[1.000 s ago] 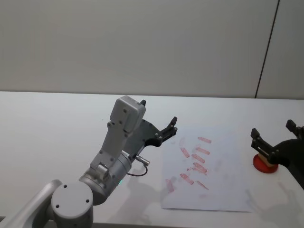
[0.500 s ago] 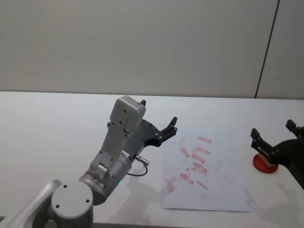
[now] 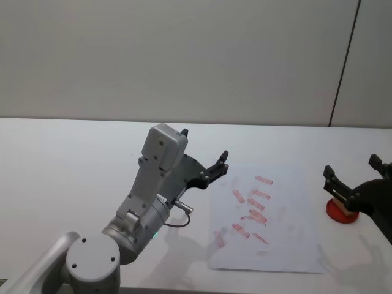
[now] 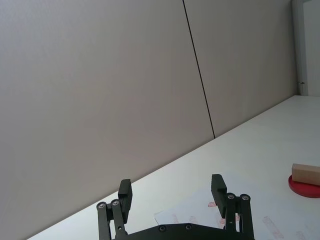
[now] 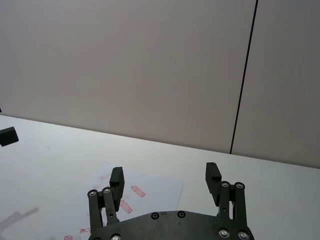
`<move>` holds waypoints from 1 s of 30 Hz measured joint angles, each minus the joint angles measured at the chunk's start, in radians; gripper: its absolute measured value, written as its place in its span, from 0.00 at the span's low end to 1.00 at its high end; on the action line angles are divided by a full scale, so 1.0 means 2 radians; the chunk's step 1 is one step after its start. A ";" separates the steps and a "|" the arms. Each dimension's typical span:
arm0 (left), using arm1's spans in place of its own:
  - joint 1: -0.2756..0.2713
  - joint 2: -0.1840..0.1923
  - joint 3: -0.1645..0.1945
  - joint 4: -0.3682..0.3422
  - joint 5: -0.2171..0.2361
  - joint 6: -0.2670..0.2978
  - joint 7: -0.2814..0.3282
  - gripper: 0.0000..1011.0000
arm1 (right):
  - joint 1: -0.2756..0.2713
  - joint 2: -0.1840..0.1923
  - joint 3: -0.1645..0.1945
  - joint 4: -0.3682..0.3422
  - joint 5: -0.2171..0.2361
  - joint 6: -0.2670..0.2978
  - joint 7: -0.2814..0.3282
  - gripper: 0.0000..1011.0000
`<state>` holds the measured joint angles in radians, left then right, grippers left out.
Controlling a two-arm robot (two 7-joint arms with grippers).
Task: Use the one hand to pick up the stamp and affix it onto the A4 paper.
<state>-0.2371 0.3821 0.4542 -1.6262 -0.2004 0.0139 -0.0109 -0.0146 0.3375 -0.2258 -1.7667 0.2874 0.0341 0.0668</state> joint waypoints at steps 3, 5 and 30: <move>0.000 0.000 0.000 0.000 0.000 0.000 0.000 0.99 | 0.000 0.000 0.000 0.000 0.000 0.000 0.000 0.99; 0.000 0.000 0.000 0.000 0.000 0.000 0.000 0.99 | 0.000 0.000 0.000 0.000 0.000 0.000 0.000 0.99; 0.000 0.000 0.000 0.000 0.000 0.000 0.000 0.99 | 0.000 0.022 0.019 -0.005 0.021 0.087 0.010 0.99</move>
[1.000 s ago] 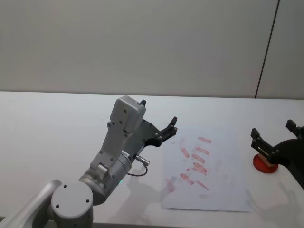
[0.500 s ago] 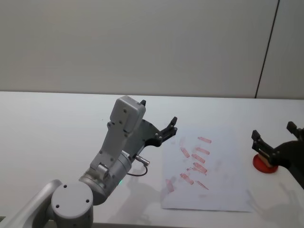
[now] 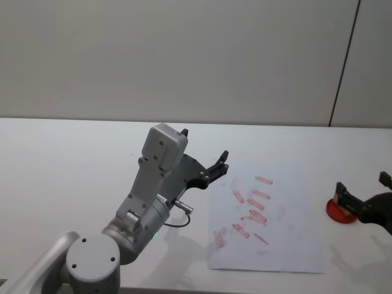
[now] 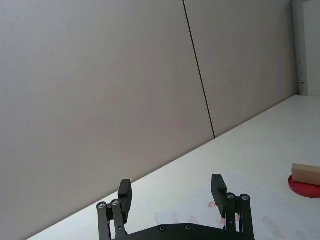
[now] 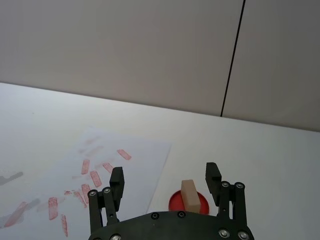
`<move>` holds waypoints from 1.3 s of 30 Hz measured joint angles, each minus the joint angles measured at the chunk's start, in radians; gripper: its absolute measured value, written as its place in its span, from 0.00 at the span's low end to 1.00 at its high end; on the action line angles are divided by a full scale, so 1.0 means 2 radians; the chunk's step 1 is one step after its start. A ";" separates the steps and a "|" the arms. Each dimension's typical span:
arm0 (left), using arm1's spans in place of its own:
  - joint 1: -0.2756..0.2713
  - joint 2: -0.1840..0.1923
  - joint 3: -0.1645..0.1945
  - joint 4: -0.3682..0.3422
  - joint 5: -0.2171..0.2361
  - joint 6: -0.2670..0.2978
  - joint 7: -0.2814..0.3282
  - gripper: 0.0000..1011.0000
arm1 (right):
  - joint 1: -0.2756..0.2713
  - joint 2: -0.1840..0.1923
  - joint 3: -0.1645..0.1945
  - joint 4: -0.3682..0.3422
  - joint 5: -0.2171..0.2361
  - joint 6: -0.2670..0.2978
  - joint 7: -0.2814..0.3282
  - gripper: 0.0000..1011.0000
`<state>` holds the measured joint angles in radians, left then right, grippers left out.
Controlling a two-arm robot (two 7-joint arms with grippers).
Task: Use the one hand to pick up the stamp and affix it onto the A4 paper.
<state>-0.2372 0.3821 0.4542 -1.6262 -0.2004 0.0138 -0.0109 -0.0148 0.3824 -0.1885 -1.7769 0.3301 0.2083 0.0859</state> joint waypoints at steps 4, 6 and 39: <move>0.000 0.000 0.000 0.000 0.000 0.000 0.000 0.99 | 0.006 0.006 0.006 0.003 0.008 0.023 0.003 0.99; 0.000 0.000 0.000 0.000 0.000 0.000 0.000 0.99 | 0.009 0.008 0.010 0.005 0.013 0.036 0.005 0.99; 0.000 0.000 0.000 0.000 0.000 0.000 0.000 0.99 | 0.112 -0.002 0.015 0.119 -0.010 0.141 0.032 0.99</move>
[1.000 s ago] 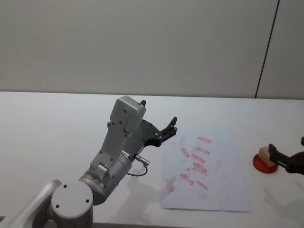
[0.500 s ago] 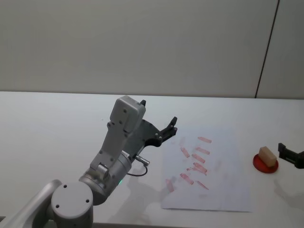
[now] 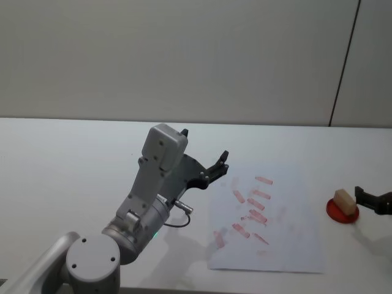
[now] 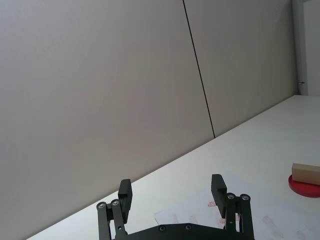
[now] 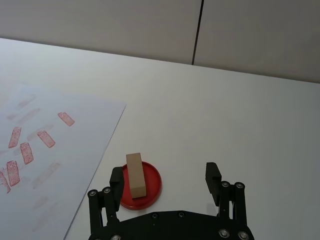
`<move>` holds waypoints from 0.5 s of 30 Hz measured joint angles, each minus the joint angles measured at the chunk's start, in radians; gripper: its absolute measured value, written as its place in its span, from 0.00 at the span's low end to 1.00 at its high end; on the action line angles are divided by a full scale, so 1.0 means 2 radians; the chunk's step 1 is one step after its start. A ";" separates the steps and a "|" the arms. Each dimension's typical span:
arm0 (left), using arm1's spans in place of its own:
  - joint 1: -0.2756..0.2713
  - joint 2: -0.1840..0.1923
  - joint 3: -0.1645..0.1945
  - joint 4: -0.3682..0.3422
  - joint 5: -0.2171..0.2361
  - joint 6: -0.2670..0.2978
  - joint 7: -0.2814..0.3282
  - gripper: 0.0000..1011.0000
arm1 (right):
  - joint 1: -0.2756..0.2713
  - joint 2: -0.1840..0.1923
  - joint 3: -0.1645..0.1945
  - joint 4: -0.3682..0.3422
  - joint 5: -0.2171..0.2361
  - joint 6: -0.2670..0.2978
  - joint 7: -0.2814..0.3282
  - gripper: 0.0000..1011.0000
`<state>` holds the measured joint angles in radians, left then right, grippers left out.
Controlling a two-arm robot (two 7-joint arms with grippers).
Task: Use the one hand to pick up the stamp and affix it onto the A4 paper.
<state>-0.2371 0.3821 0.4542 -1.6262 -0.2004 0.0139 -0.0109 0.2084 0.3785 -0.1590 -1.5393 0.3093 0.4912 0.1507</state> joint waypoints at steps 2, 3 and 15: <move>0.000 0.000 0.000 0.000 0.000 0.000 0.000 0.99 | 0.004 -0.002 -0.001 0.005 -0.003 0.001 0.003 0.99; 0.000 0.000 0.000 0.000 0.000 0.000 0.000 0.99 | 0.010 -0.004 -0.003 0.012 -0.007 0.002 0.007 0.99; 0.000 0.000 0.000 0.000 0.000 0.000 0.000 0.99 | 0.038 -0.019 -0.017 0.050 -0.026 0.005 0.032 0.99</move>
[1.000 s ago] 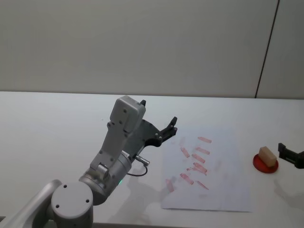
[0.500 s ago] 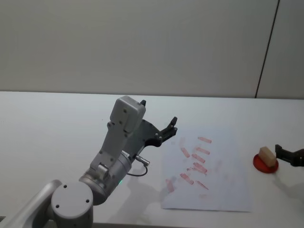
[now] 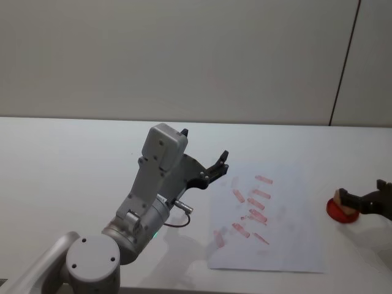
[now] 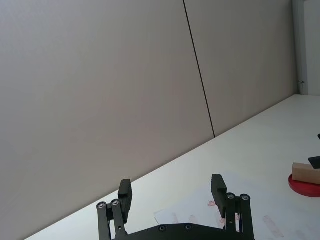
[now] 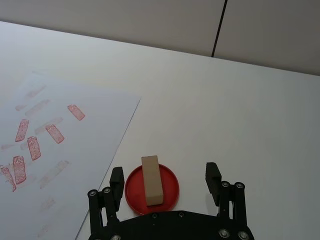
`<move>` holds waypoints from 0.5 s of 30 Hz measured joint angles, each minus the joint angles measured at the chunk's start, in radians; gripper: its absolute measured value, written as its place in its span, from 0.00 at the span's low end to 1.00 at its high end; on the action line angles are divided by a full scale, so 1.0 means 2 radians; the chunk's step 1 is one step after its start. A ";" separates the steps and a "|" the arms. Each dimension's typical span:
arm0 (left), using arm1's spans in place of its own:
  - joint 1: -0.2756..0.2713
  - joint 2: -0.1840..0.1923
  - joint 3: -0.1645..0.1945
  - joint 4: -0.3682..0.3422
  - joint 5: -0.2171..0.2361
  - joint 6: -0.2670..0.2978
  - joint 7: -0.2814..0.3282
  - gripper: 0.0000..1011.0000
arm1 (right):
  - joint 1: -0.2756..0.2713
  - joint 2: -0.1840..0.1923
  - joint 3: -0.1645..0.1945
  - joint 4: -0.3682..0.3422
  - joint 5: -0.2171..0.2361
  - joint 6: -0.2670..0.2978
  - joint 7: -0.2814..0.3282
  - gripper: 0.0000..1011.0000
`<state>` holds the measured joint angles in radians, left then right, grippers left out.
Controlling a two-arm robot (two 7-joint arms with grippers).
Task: Use the one hand to pick up the stamp and affix it onto the A4 paper.
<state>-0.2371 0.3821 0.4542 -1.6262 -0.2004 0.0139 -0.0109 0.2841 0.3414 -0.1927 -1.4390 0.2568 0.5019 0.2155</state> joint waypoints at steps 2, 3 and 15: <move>0.000 0.000 0.000 0.000 0.000 0.000 0.000 0.99 | 0.004 -0.003 -0.002 0.007 -0.001 0.001 0.003 0.99; 0.000 0.000 0.000 0.000 0.000 0.000 0.000 0.99 | 0.006 -0.004 -0.003 0.009 -0.002 0.001 0.003 0.99; 0.000 0.000 0.000 0.000 0.000 0.000 0.000 0.99 | 0.022 -0.017 -0.011 0.042 -0.004 0.003 0.007 0.99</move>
<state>-0.2371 0.3821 0.4542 -1.6262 -0.2004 0.0138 -0.0109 0.3282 0.3081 -0.2146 -1.3556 0.2497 0.5074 0.2302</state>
